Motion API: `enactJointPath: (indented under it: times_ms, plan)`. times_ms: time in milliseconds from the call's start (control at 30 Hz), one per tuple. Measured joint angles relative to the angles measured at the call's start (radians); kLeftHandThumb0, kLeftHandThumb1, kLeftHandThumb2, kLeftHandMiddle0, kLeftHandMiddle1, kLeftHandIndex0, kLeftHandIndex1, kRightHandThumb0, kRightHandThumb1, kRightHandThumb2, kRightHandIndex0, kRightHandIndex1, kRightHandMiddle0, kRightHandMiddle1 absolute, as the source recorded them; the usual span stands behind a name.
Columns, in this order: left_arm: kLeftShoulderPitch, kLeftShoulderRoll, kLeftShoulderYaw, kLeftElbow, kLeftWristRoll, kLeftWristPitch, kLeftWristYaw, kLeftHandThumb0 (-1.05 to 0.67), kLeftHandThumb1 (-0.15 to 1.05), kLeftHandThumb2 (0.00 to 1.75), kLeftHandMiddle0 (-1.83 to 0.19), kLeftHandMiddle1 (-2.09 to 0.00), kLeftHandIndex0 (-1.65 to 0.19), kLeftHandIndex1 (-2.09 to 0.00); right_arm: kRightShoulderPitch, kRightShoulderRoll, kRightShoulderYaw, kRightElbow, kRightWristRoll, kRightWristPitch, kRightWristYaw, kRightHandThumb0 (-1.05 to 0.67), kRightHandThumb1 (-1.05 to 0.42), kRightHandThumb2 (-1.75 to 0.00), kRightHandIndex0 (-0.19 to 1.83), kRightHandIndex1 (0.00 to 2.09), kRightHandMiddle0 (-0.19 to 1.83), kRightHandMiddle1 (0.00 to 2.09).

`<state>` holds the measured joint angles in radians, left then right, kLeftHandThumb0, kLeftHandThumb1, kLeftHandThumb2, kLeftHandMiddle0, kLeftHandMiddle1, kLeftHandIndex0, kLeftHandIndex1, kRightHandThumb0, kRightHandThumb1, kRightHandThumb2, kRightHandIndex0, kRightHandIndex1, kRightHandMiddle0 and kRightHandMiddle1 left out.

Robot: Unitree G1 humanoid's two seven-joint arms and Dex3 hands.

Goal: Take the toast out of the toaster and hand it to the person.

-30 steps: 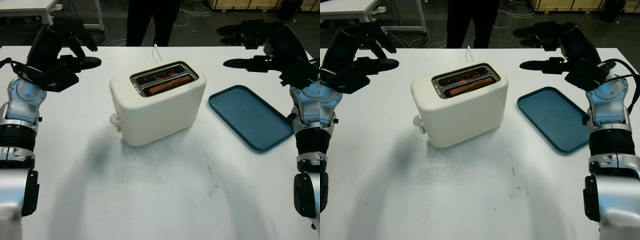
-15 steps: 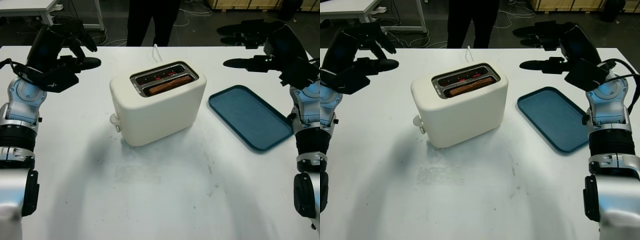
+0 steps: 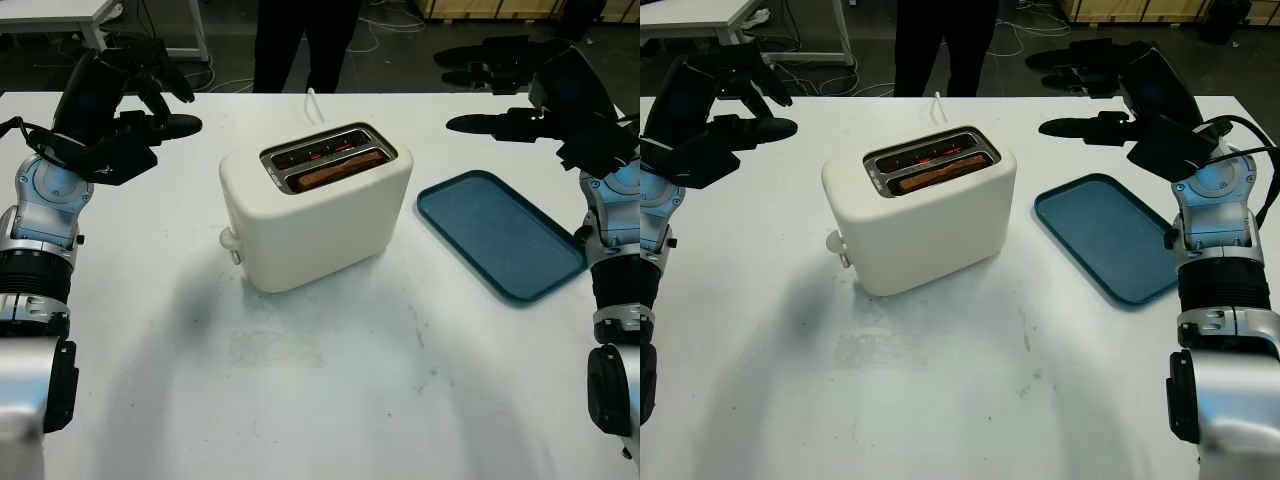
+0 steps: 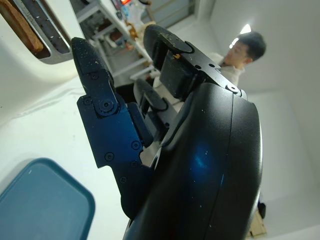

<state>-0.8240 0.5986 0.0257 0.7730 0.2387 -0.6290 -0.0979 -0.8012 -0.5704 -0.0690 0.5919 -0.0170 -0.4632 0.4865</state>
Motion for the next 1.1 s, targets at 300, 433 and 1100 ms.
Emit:
enactJointPath:
  times_ms: [300, 433, 1100]
  plan:
    - [0.001, 0.000, 0.000, -0.011, 0.000, 0.000, 0.000, -1.05, 0.92, 0.05, -0.86, -1.30, -0.65, -1.35, 0.000, 0.000, 0.000, -0.003, 0.000, 0.000, 0.000, -0.48, -0.78, 0.00, 0.81, 0.00, 0.76, 0.00]
    - [0.002, 0.001, 0.000, -0.019, 0.000, 0.000, 0.000, -1.05, 0.92, 0.05, -0.86, -1.29, -0.65, -1.35, 0.000, 0.001, 0.000, -0.004, 0.001, 0.000, 0.001, -0.48, -0.78, 0.00, 0.81, 0.00, 0.75, 0.00]
    - [0.008, 0.002, 0.000, -0.051, 0.000, 0.031, -0.010, -1.05, 0.92, 0.04, -0.86, -1.28, -0.65, -1.35, 0.000, 0.007, 0.000, -0.004, 0.002, -0.002, 0.003, -0.48, -0.77, 0.00, 0.84, 0.01, 0.78, 0.01]
